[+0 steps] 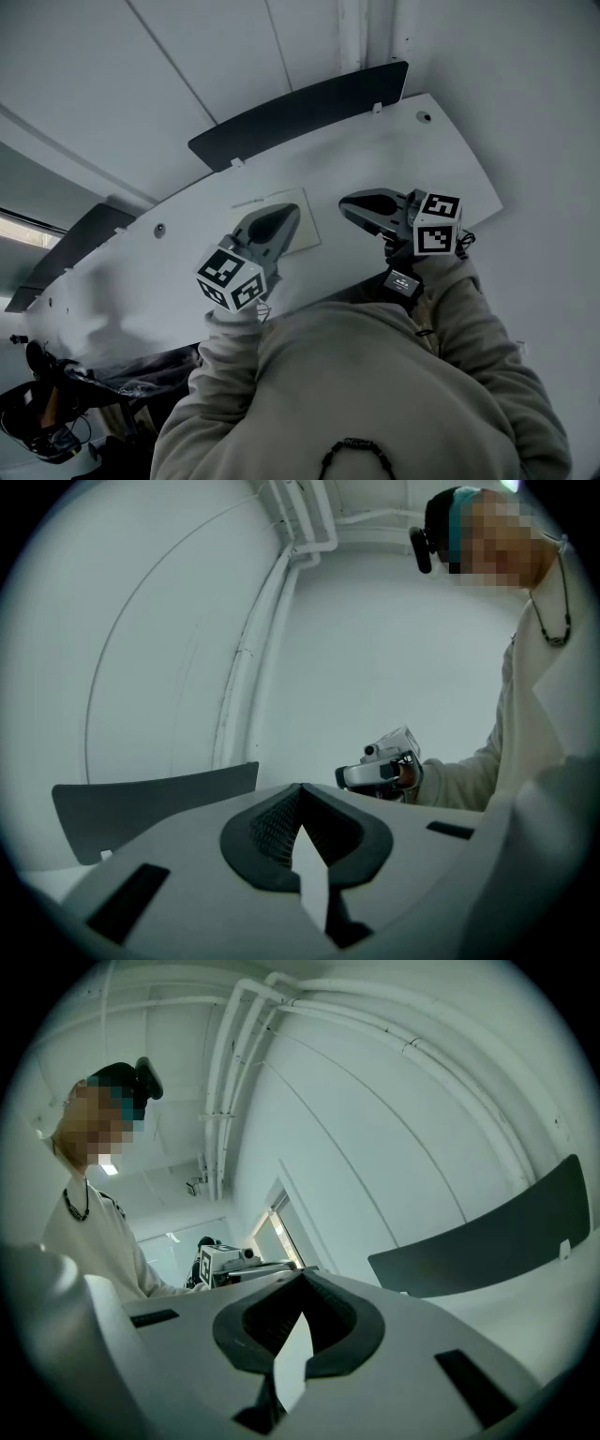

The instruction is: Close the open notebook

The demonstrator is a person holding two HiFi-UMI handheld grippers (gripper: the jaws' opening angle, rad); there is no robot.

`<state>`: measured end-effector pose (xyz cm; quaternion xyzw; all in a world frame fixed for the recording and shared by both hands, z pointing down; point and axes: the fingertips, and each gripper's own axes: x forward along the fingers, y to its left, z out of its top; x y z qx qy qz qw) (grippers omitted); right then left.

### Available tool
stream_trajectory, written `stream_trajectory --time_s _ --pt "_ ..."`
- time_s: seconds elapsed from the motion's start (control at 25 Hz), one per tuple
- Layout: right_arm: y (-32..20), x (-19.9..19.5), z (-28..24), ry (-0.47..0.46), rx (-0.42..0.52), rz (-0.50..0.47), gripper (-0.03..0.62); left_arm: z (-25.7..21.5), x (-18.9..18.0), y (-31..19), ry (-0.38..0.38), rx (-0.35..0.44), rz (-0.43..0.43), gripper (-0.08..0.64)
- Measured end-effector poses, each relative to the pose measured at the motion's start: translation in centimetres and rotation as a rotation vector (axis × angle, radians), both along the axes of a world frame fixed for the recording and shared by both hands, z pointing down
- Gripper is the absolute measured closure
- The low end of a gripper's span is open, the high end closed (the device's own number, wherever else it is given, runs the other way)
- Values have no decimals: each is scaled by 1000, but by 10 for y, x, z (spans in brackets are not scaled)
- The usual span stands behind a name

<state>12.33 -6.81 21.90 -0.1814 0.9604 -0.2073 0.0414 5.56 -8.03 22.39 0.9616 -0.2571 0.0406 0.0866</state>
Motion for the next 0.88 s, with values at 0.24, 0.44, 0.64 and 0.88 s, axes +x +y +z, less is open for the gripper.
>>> stream_trajectory --time_s 0.24,0.44,0.64,0.88 --pt "-7 -4 0 34 36 31 574 2 -7 -1 12 -6 -12 565" --pt "-10 -10 4 53 24 12 575 8 -12 -3 15 -15 -21 565" --pt "-10 -22 3 56 24 -6 575 7 -26 -3 24 -15 -45 565" --pt "-9 -36 2 47 20 -37 575 10 -37 -6 60 -38 -81 565"
